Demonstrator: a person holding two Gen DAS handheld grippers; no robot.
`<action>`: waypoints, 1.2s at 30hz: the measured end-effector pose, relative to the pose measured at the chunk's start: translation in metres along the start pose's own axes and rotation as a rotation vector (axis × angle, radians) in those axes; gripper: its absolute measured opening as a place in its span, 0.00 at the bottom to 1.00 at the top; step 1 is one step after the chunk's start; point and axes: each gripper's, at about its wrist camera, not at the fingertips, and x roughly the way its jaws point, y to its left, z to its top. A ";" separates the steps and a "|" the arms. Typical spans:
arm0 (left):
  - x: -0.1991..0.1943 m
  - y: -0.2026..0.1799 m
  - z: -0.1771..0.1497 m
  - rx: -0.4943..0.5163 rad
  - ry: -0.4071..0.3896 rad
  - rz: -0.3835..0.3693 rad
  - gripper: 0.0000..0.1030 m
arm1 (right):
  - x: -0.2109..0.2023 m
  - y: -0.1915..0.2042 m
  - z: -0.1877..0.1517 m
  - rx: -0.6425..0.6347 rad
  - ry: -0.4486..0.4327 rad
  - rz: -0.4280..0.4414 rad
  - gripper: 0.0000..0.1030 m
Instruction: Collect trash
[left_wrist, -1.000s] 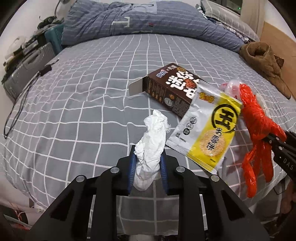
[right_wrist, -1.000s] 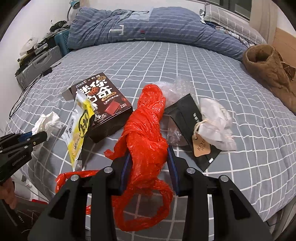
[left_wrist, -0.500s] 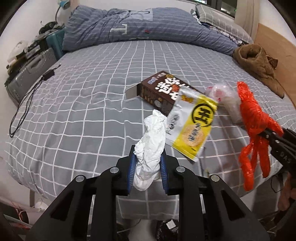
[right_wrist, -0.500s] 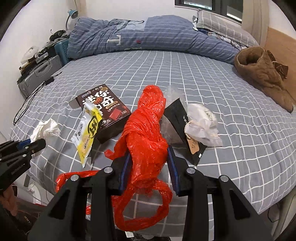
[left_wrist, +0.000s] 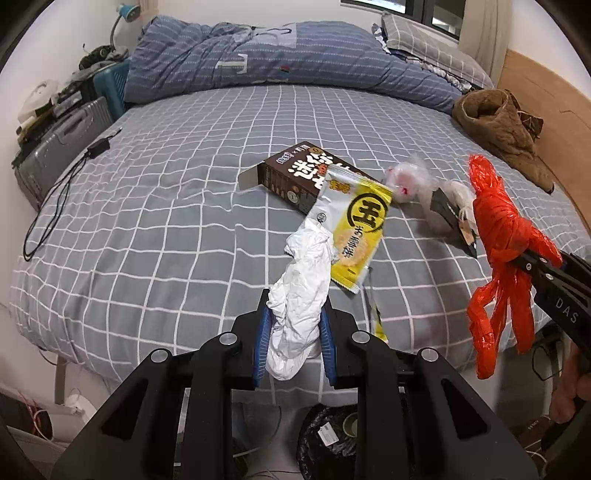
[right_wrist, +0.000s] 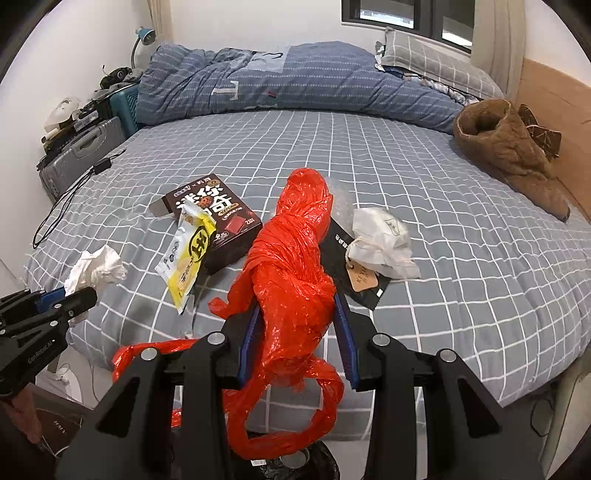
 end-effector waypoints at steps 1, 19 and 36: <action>-0.002 -0.001 -0.001 -0.001 -0.001 -0.002 0.22 | -0.003 0.001 -0.002 0.000 0.000 -0.003 0.34; -0.049 -0.020 -0.032 0.010 -0.027 -0.039 0.22 | -0.054 0.015 -0.036 -0.010 -0.009 0.005 0.34; -0.070 -0.032 -0.079 0.033 -0.011 -0.056 0.22 | -0.087 0.029 -0.082 -0.022 0.006 0.011 0.34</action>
